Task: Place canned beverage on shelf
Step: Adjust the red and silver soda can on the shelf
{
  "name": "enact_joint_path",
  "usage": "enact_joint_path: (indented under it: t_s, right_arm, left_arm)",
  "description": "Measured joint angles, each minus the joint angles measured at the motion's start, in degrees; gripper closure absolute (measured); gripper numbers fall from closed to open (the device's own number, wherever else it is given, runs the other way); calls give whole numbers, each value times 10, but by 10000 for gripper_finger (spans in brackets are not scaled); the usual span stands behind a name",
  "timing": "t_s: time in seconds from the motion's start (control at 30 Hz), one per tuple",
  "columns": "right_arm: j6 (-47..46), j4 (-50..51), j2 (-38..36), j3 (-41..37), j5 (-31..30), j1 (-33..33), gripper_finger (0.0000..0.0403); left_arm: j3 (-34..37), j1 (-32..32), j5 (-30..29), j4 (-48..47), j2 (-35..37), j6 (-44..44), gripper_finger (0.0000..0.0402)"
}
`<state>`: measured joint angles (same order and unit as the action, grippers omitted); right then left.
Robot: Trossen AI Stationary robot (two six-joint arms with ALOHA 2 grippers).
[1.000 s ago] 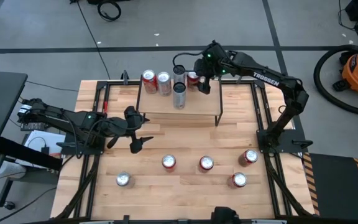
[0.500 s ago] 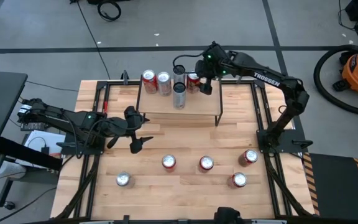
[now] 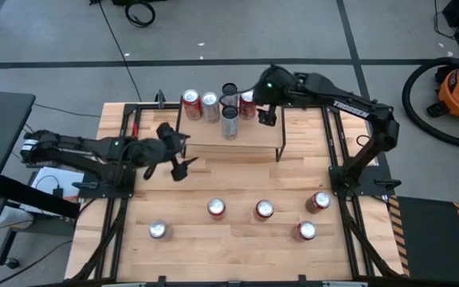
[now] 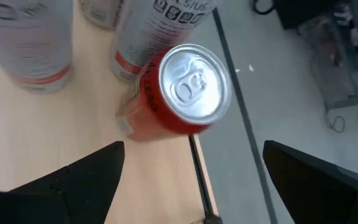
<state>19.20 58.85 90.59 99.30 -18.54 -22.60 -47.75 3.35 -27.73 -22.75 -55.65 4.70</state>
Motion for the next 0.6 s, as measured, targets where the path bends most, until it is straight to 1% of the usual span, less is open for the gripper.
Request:
enact_joint_path:
  t_s: [0.13, 0.23, 0.33, 0.53, 0.6]
  right_arm:
    - [-41, -11, -40, -20, -13, 29, 18]
    - [-59, -24, -70, -56, -67, 59, 24]
    - [-77, -49, -106, -102, -114, 89, 29]
    - [-94, -148, -173, -209, -153, 139, 31]
    - [-90, -186, -195, -241, -161, 150, 31]
  left_arm:
    - [0, -48, 34, 35, -26, -35, 13]
    - [-1, -64, 35, 65, -60, -69, 13]
    - [0, -66, 2, 90, -96, -119, 13]
    - [0, -58, -90, 176, -155, -243, 13]
    - [0, -56, -103, 198, -170, -274, 13]
